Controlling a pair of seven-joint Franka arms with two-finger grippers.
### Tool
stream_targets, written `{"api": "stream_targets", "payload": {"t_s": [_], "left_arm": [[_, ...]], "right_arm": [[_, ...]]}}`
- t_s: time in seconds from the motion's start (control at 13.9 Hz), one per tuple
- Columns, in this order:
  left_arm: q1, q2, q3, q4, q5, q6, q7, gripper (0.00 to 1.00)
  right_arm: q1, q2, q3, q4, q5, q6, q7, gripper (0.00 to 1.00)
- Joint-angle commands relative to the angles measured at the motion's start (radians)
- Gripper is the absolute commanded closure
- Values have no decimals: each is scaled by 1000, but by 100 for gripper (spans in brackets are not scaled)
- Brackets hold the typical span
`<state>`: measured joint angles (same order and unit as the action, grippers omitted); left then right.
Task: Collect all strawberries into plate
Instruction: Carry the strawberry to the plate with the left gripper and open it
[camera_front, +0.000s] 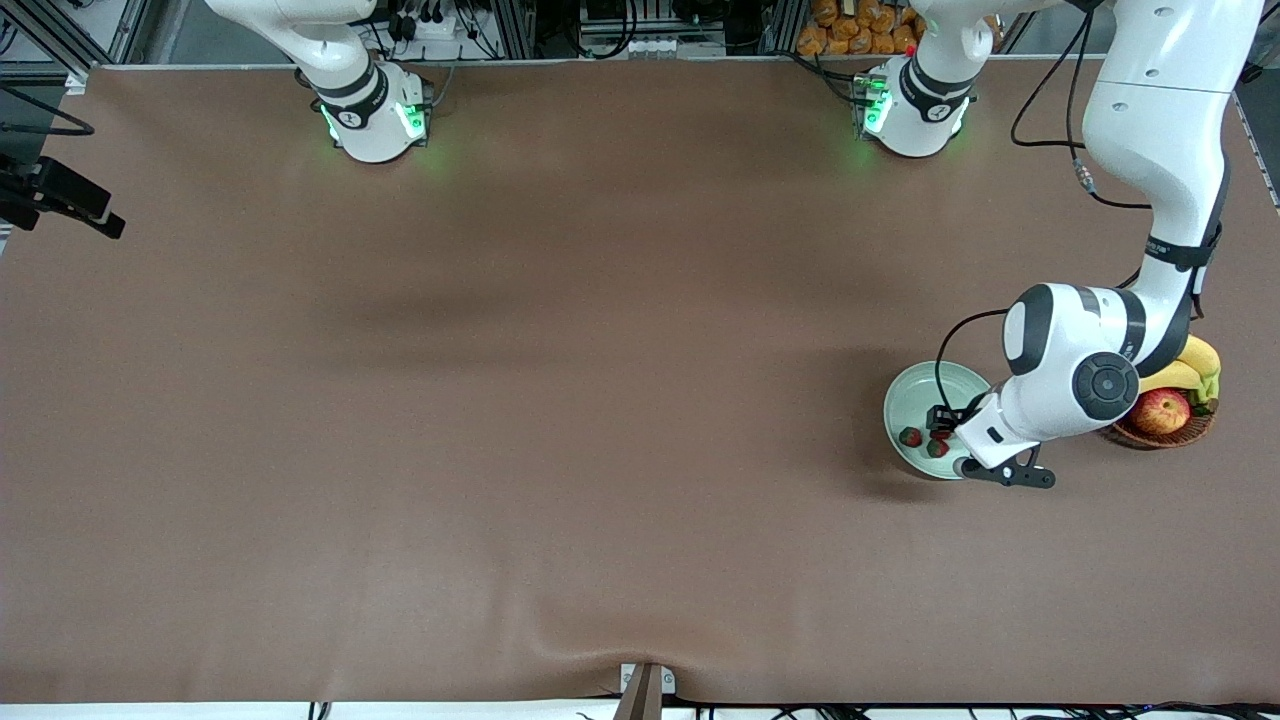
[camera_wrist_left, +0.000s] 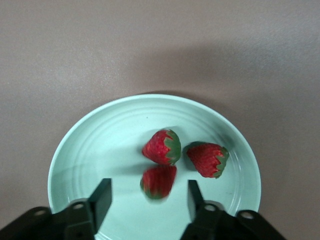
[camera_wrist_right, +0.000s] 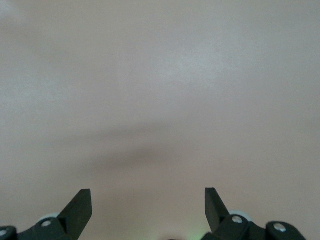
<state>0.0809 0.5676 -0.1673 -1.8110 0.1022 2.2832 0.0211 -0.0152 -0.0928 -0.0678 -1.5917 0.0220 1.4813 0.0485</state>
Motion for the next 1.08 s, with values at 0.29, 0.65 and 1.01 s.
{"api": "stream_targets", "payload": {"t_s": [0.29, 0.65, 1.01], "left_arm": [[10, -14, -11, 25, 27, 5, 14, 0], [14, -14, -8, 55, 27, 5, 28, 0], [13, -9, 0, 108, 30, 5, 48, 0]], "right_arm": [[7, 2, 11, 15, -23, -9, -10, 0], [11, 4, 10, 19, -34, -9, -30, 0], [9, 4, 8, 24, -40, -9, -29, 0]]}}
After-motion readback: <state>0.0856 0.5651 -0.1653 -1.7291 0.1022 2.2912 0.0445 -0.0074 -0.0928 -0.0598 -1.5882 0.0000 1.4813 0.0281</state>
